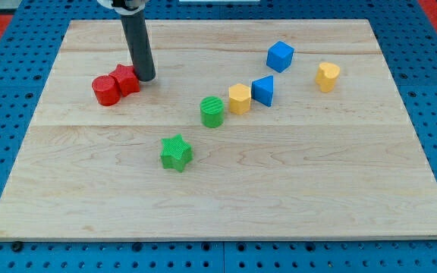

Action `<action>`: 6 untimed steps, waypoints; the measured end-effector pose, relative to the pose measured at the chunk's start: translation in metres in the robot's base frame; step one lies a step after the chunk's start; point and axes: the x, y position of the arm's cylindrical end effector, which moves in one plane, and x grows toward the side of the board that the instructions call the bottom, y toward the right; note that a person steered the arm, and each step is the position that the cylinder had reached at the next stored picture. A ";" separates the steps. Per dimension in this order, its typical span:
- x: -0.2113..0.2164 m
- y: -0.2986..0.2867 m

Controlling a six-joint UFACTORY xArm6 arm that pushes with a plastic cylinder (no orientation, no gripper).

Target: Move your arm towards the green circle

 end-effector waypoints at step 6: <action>0.059 0.108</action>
